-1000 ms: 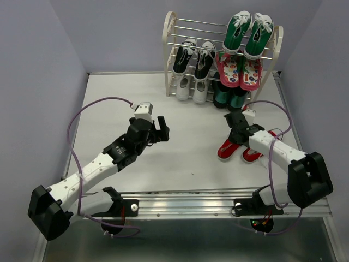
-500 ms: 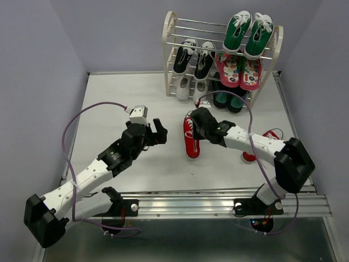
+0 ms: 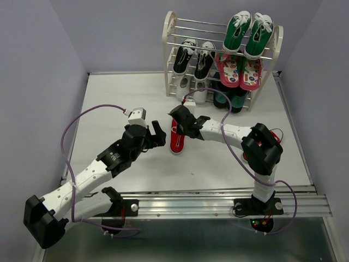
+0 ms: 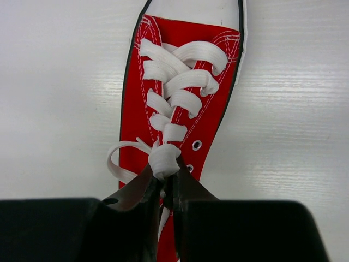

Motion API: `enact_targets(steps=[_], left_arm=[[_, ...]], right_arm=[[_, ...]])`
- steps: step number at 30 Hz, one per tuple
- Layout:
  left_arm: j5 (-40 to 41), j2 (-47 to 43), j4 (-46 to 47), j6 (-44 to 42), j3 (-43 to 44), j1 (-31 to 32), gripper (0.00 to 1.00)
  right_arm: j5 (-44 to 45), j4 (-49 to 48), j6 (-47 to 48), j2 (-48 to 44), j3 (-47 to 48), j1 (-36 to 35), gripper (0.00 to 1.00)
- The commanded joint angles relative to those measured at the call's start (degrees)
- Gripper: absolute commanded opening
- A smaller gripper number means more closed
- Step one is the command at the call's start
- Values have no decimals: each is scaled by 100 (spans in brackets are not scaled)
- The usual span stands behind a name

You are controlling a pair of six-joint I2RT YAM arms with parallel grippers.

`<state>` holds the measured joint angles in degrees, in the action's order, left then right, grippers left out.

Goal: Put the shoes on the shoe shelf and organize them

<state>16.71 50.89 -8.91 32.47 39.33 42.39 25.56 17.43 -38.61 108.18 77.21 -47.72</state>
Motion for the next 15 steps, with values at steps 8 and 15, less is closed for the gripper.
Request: enact_targets(steps=[8, 15], left_arm=[[-281, 122, 143, 155, -180, 32, 99], [-669, 491, 416, -109, -154, 32, 99]], right_arm=[[19, -469, -490, -51, 312, -53, 55], [370, -214, -349, -928, 40, -53, 100]])
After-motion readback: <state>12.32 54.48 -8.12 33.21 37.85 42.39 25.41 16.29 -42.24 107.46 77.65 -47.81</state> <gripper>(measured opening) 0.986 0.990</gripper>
